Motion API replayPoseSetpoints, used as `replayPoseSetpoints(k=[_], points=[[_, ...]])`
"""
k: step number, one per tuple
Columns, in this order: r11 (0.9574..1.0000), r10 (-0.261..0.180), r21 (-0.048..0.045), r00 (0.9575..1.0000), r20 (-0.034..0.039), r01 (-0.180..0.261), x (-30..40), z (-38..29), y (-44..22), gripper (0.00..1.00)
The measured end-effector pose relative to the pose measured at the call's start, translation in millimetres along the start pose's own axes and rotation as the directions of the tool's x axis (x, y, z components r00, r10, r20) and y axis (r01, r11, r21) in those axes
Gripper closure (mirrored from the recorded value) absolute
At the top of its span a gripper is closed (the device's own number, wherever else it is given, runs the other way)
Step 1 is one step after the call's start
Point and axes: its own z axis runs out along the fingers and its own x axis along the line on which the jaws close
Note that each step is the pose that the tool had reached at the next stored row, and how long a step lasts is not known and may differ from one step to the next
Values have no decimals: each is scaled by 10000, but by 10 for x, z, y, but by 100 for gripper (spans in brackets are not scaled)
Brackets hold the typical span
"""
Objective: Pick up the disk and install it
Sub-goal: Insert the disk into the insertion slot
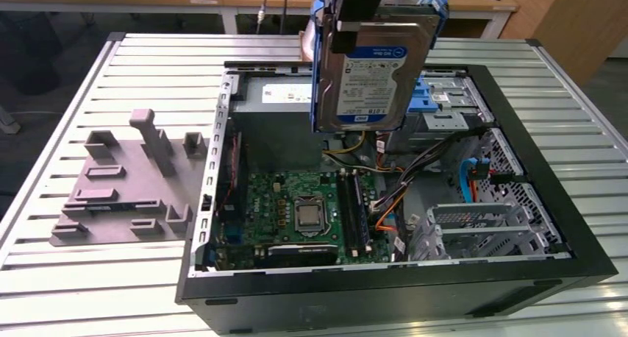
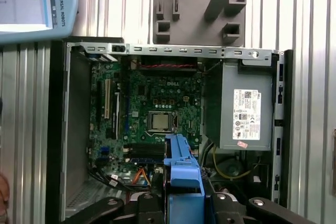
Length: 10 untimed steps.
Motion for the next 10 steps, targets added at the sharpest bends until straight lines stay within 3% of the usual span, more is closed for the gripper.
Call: replayPoseSetpoints(k=[4, 10], points=[[10000, 51, 0, 10000, -2, -51, 88, 17, 1, 64], [10000, 59, 1, 10000, 0, -59, 105, 33, -47, 64]])
